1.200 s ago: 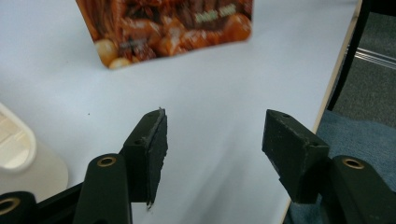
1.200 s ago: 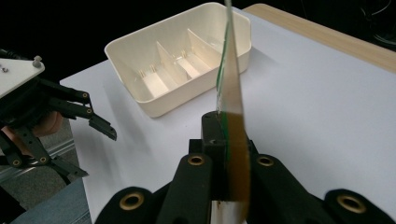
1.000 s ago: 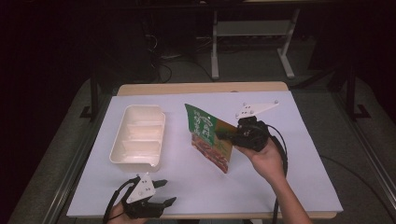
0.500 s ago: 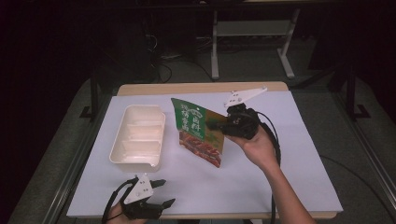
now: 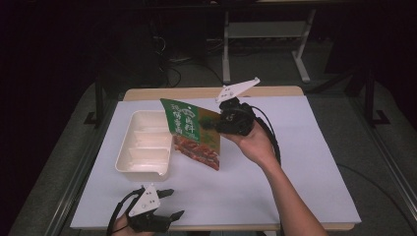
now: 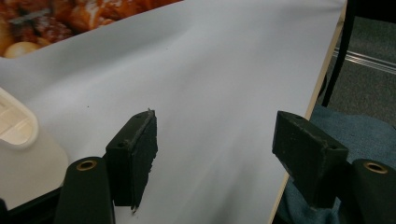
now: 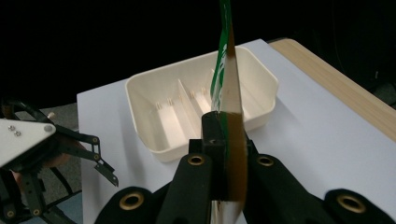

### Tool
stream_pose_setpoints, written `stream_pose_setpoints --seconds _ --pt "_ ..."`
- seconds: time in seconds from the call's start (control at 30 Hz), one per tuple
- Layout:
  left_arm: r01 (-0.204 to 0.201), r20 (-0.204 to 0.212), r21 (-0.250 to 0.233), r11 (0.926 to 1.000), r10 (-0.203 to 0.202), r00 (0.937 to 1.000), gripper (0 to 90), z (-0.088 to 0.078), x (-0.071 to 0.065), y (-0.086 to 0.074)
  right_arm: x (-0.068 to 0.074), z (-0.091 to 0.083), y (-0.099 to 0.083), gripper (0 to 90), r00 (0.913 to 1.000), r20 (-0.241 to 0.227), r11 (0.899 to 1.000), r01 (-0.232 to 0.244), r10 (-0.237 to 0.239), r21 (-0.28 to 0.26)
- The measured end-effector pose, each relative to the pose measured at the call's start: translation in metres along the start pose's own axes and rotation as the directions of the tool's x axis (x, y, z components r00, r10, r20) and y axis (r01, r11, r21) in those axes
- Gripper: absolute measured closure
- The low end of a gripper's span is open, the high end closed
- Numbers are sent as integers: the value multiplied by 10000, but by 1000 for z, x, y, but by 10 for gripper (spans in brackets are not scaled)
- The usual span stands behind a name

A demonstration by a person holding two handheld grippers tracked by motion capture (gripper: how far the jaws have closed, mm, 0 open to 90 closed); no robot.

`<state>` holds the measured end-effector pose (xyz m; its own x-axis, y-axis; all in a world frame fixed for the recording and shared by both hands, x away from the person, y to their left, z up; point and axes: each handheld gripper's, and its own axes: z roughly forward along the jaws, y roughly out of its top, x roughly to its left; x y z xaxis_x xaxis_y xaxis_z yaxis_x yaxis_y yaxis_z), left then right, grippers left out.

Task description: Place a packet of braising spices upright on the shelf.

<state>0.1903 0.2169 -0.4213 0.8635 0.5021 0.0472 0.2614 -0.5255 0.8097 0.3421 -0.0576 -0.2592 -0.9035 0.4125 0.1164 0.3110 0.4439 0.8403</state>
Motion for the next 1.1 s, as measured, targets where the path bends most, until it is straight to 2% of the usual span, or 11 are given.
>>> stream_pose_setpoints --seconds 0.1,0.2,0.27,0.3,0.37,0.83,1.03,1.1 --pt "30 -7 -66 10000 -30 10000 302 0 0 0 0 5 8 900 9995 -28 9995 317 -317 -9" --pt "37 16 -97 9999 -37 10000 302 1 1 -1 1 11 16 900 9989 -68 9989 462 -462 -83" --pt "31 21 -112 9999 -31 10000 300 1 1 -2 2 12 18 900 9992 -96 9992 386 -386 -70" --pt "13 42 -74 10000 -12 10000 300 1 2 -2 1 15 21 900 9984 -112 9984 555 -556 -79" --pt "-74 36 -21 10000 74 10000 299 1 2 -2 2 18 25 900 9983 -133 9983 571 -572 -87" --pt "56 113 -225 9997 -53 9999 296 1 1 -3 1 39 56 900 9954 -297 9958 912 -915 -123" --pt "29 146 -203 9998 -26 9999 292 1 0 -3 -3 54 66 900 9943 -352 9949 1000 -1002 -95" --pt "-3 184 -160 9999 6 9998 289 2 0 -4 -4 63 70 900 9938 -501 9950 986 -993 -157"
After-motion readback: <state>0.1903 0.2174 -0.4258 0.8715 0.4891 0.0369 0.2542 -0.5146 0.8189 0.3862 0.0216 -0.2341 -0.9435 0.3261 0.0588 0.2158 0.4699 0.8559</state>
